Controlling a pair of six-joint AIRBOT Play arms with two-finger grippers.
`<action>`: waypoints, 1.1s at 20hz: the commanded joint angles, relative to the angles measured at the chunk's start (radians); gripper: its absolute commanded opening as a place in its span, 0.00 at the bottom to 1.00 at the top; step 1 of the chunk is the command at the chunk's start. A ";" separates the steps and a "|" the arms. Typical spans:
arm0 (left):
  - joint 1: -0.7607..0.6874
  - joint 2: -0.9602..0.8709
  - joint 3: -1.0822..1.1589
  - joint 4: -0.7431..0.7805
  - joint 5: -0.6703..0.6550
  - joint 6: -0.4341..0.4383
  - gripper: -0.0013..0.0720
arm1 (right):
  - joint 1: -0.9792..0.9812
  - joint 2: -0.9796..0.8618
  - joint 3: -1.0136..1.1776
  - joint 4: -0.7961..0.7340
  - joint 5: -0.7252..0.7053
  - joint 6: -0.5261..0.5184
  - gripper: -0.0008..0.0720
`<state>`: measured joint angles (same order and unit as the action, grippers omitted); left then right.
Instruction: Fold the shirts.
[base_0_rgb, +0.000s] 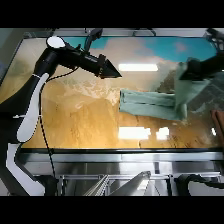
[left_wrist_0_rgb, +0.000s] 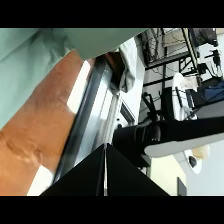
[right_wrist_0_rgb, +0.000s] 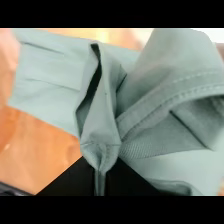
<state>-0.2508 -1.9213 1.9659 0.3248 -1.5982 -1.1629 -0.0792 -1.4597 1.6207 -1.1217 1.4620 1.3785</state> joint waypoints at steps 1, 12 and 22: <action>0.048 0.005 0.000 -0.005 -0.142 -0.008 0.05 | 0.244 -0.091 0.002 0.000 -0.125 0.119 0.04; 0.083 0.056 -0.002 -0.011 -0.240 0.004 0.05 | 0.408 -0.317 0.048 0.411 -0.299 -0.042 0.63; 0.151 0.293 -0.462 -0.011 -0.193 0.155 0.05 | 0.010 0.011 -0.034 0.060 0.000 0.007 0.40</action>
<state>-0.1360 -1.7153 1.6703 0.3130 -1.8187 -1.0702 0.0505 -1.5204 1.6379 -0.9920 1.3682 1.3846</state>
